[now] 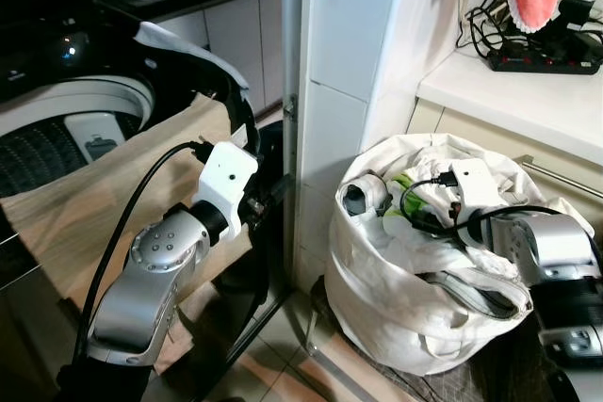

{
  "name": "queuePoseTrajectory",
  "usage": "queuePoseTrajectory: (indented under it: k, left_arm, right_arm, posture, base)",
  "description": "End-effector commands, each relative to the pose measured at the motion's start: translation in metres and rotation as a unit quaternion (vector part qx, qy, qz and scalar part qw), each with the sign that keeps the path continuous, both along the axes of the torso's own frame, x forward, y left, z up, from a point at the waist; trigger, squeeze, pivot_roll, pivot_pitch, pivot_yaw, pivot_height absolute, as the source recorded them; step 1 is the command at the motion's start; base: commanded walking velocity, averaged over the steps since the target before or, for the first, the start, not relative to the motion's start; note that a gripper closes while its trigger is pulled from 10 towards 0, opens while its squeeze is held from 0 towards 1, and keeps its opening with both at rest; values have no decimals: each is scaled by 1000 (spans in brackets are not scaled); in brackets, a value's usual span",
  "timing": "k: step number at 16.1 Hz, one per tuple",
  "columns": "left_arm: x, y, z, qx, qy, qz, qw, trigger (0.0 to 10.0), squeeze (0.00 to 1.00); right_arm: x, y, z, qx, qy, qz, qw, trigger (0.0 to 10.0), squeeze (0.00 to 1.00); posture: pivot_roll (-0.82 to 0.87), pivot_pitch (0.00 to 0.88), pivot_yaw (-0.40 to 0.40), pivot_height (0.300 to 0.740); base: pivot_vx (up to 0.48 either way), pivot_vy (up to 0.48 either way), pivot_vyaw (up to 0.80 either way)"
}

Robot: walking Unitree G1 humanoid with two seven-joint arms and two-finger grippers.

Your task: Clothes washing

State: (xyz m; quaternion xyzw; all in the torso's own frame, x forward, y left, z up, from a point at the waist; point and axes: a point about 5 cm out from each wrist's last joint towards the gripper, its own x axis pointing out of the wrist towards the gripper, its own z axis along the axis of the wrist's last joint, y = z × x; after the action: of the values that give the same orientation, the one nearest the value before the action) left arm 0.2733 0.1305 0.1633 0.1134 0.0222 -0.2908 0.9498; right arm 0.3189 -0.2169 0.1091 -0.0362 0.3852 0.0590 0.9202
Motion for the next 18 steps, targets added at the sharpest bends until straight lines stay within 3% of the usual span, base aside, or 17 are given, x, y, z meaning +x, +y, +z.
queuePoseTrajectory:
  k: [1,2,12,18]
  left_arm:
    - [-3,-1,0,4,3,-6,1000,10000,0]
    - [-4,-2,0,4,3,-10,1000,10000,0]
    - [-1,-6,-1,6,2,-17,1000,10000,0]
    - [2,-8,0,2,-1,-8,1000,10000,0]
  right_arm:
    - [4,-3,-2,13,-2,-12,1000,5569,0]
    - [4,-5,-7,17,3,-20,1000,0,0]
    - [6,-11,-8,30,-6,-29,999,0,0]
    - [5,-15,2,34,-17,-32,999,0,0]
  posture:
    - [5,0,-2,740]
    - [5,0,-2,740]
    - [-17,0,17,740]
    - [-29,0,1,740]
  base:
    - [0,0,0]
    - [0,0,0]
    - [0,0,0]
    - [0,0,0]
